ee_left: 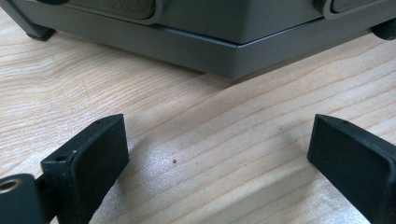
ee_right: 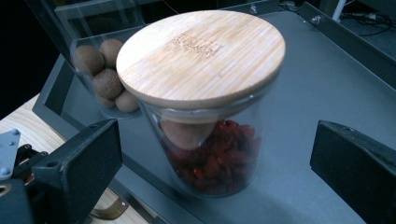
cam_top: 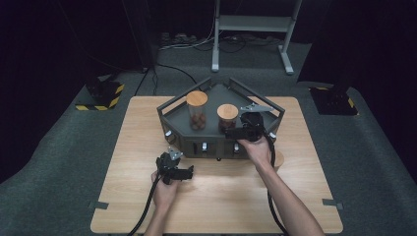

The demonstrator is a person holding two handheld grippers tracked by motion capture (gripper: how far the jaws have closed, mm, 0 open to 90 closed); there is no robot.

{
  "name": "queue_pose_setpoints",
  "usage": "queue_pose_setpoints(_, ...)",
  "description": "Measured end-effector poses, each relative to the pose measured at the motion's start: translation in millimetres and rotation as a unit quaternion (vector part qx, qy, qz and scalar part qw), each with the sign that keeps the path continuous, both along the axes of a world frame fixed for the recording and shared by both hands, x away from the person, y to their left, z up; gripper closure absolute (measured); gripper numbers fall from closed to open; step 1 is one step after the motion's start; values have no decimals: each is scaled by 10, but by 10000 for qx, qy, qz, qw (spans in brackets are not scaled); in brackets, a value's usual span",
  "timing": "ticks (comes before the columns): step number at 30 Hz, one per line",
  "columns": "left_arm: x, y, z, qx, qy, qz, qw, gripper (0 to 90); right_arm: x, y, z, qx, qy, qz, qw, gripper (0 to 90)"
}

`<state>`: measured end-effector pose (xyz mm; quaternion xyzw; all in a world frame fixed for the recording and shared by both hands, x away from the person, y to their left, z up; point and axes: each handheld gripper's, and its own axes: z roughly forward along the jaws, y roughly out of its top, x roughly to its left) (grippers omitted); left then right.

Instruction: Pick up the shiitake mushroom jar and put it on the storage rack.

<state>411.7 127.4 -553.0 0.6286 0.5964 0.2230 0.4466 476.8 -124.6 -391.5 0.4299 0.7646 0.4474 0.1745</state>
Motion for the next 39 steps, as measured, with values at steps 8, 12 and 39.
queue_pose_setpoints(8,0,0,0,-2,-1,1,10000,50,-63,-47,1,-81,0,-28,10000,22)
queue_pose_setpoints(12,0,0,0,1,0,-1,10000,50,-87,-108,2,-26,-20,-73,10000,21)
queue_pose_setpoints(39,0,0,0,-1,-2,0,10000,50,-283,-466,103,-48,-272,-204,9994,42)
